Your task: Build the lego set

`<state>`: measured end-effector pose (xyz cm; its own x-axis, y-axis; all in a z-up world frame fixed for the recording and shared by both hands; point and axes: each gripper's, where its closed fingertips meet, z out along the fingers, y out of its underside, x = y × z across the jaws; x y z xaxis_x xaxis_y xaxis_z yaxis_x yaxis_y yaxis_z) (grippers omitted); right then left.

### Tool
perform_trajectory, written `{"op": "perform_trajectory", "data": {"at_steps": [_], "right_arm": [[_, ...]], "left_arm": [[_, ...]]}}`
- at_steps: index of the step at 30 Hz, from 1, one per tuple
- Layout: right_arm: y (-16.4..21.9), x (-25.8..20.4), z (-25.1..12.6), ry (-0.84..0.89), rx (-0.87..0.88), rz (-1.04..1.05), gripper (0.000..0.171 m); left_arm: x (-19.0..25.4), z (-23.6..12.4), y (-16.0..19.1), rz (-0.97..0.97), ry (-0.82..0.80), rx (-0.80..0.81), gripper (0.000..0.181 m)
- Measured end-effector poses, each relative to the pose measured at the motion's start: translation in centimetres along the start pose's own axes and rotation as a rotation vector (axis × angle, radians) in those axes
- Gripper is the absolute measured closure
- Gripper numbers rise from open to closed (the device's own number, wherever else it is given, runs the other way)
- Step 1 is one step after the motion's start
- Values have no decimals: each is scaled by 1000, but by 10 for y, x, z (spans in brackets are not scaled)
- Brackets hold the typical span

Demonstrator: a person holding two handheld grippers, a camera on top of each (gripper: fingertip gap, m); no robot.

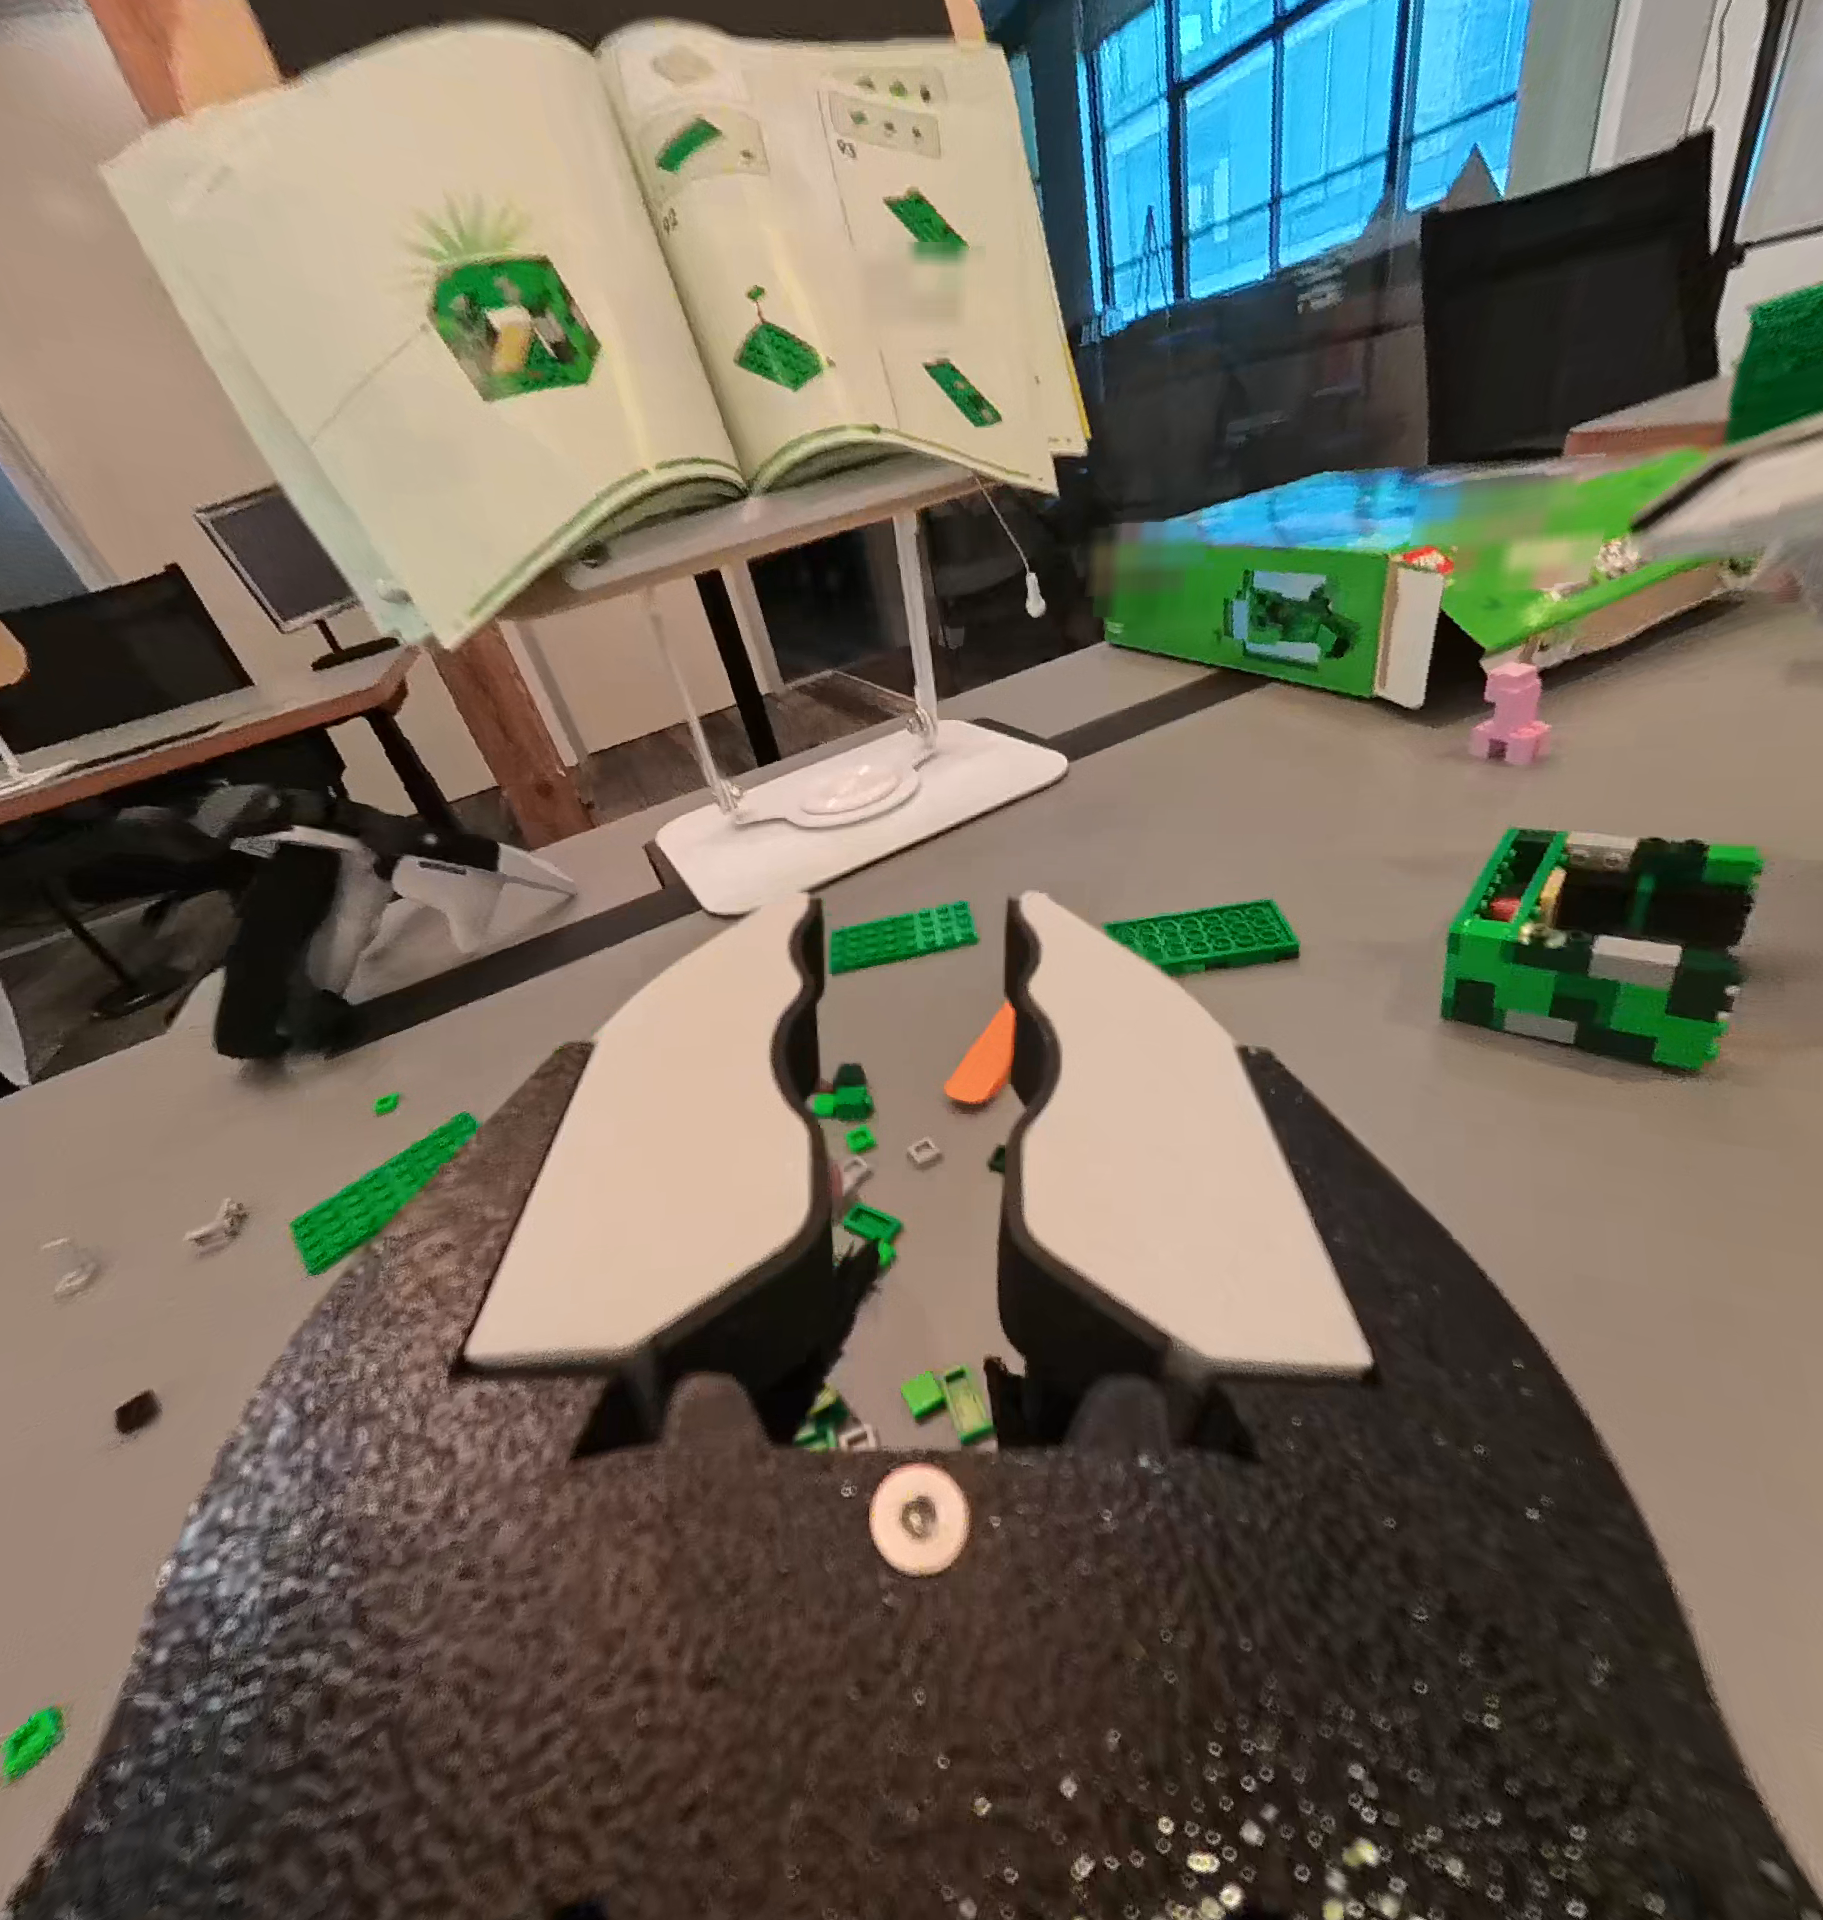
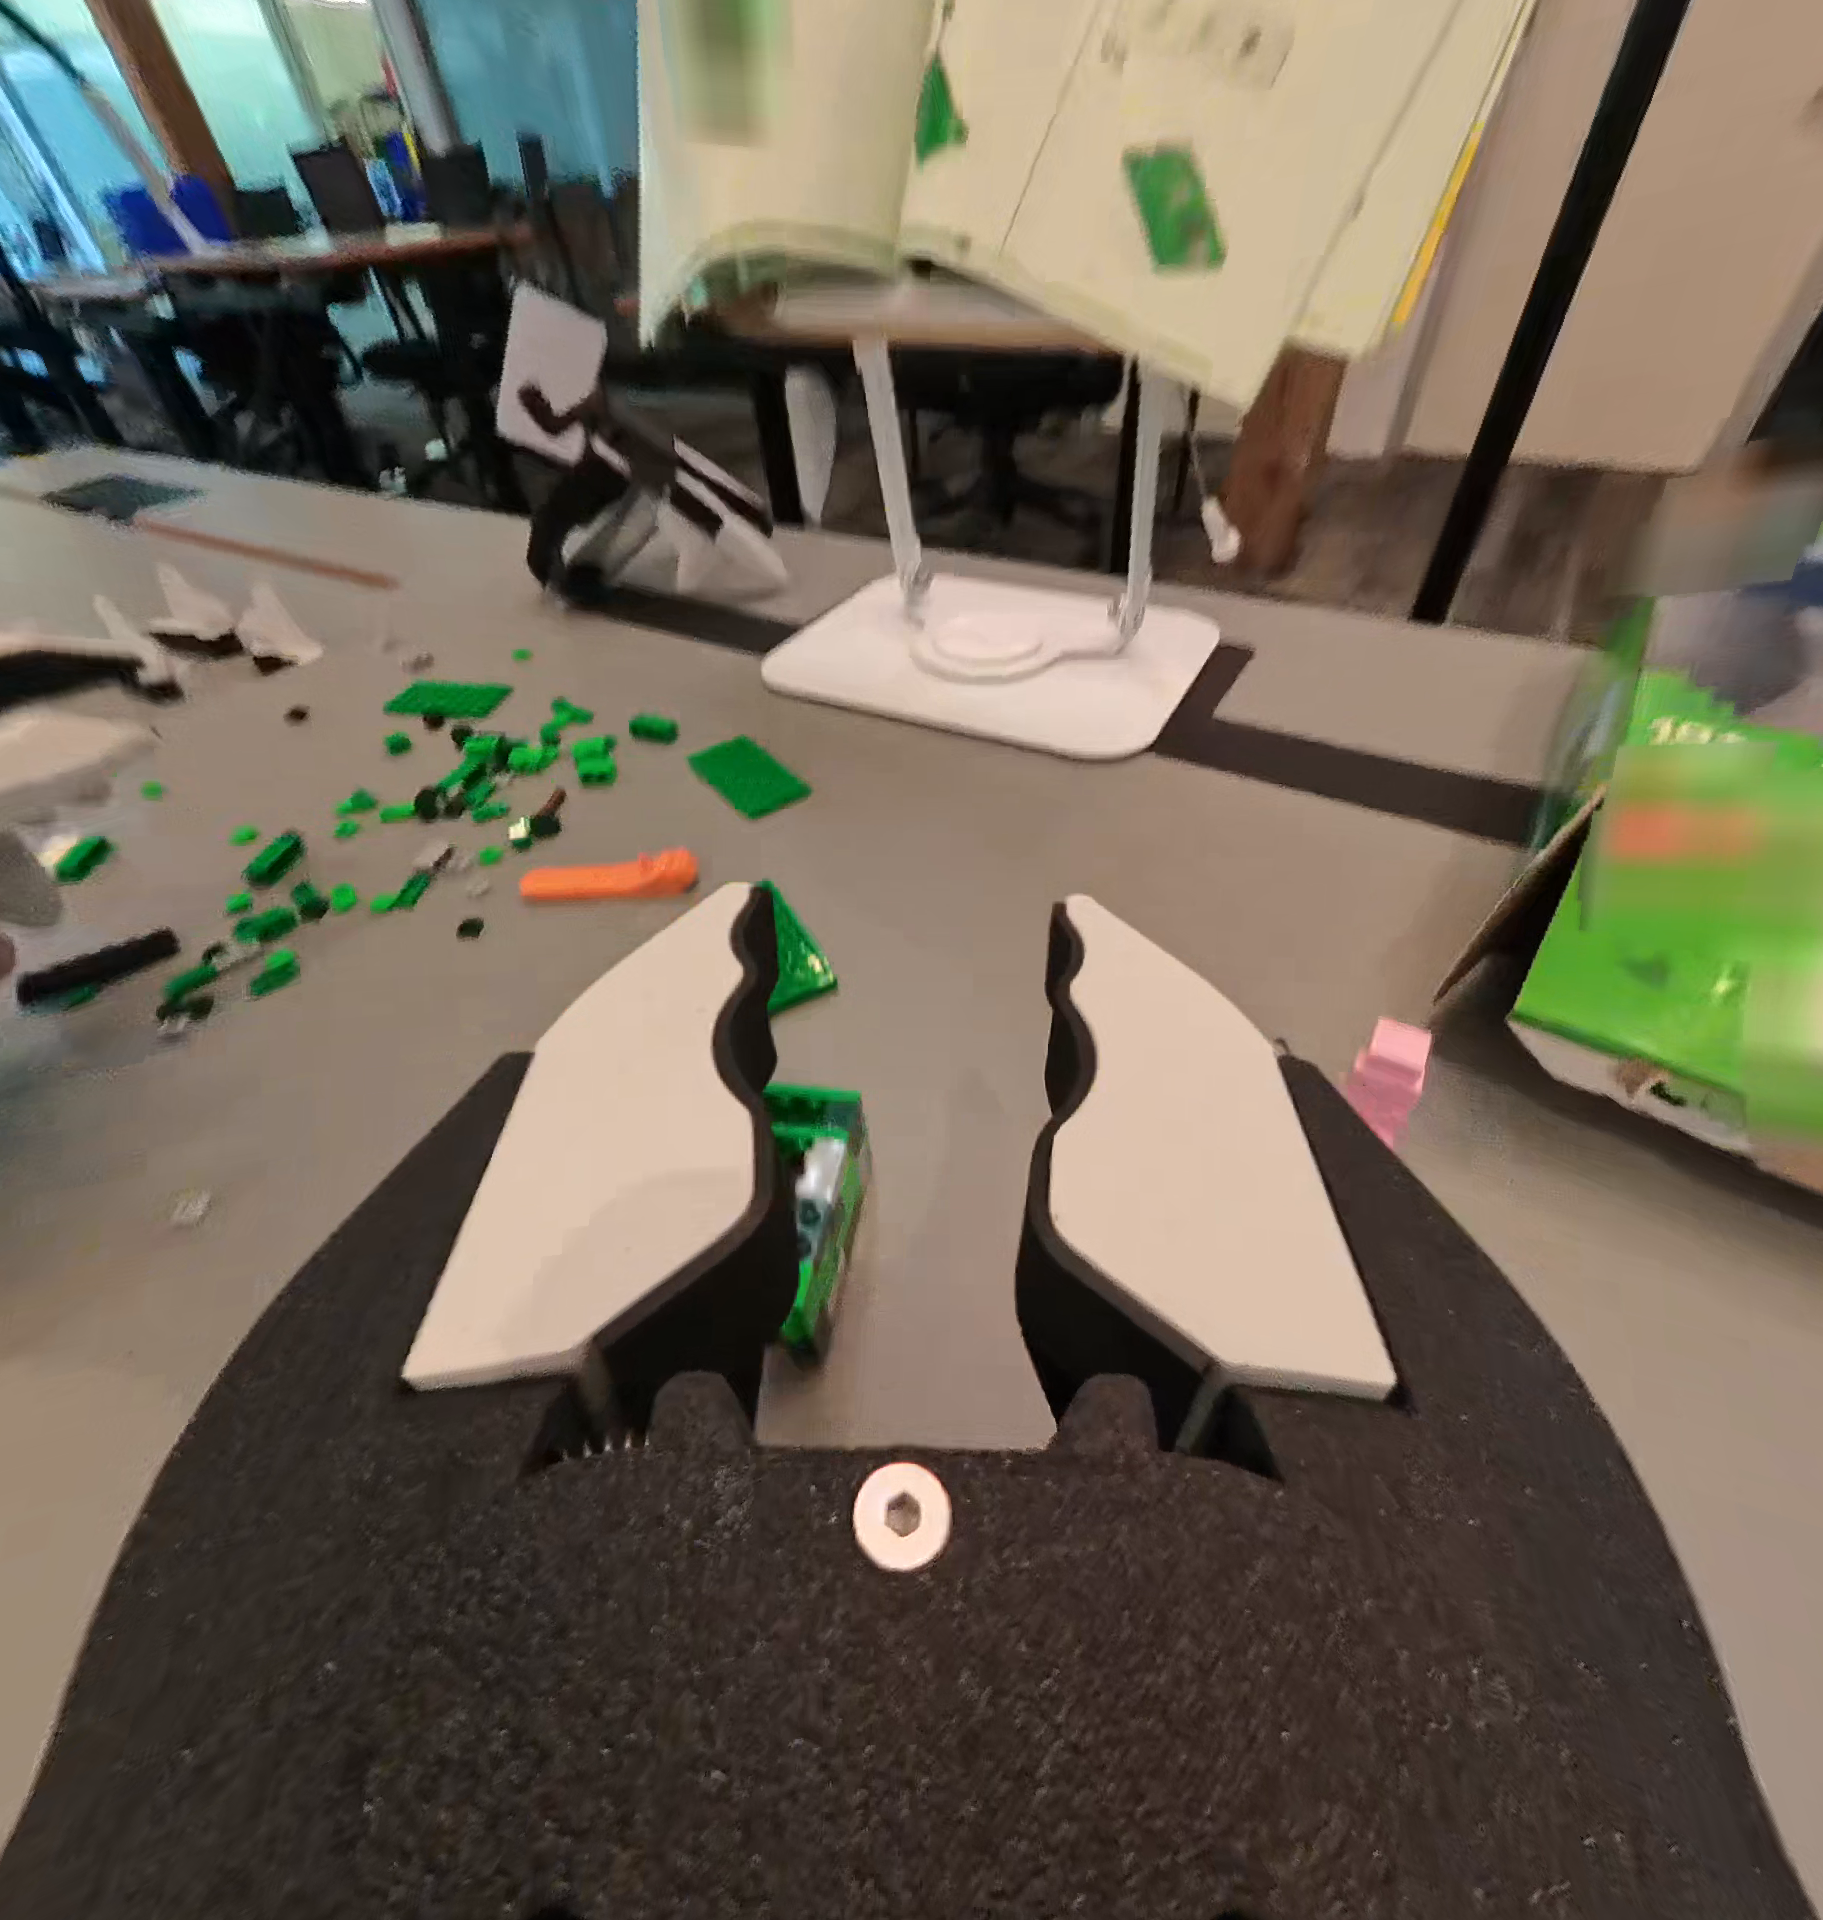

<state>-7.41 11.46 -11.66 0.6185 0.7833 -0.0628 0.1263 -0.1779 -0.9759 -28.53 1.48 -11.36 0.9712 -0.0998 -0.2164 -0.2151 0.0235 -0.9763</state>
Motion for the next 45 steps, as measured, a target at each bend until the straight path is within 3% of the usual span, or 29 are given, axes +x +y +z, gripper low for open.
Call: {"op": "perform_trajectory", "data": {"at_steps": [5,8,17,27,34,40,45], "right_arm": [[35,-7,-4,-50,-266,-35,133],[43,-10,-9,5,-286,-65,143],[102,-27,-13,55,-417,-122,132],[105,-28,-4,105,-455,-236,151],[92,-30,-8,96,-490,-330,153],[73,-40,-12,-84,-729,-441,154],[68,-50,-10,-260,-1071,-581,154]], "left_arm": [[-9,-5,-9,-30,-56,66,154],[-13,-5,-5,-36,-79,71,157],[-8,-1,0,-174,-24,55,159],[9,-3,-9,-149,26,75,159],[0,-6,-15,-110,-14,99,161],[-29,-10,-17,-175,-90,112,162],[-45,-15,-19,-222,-123,130,162]]}}
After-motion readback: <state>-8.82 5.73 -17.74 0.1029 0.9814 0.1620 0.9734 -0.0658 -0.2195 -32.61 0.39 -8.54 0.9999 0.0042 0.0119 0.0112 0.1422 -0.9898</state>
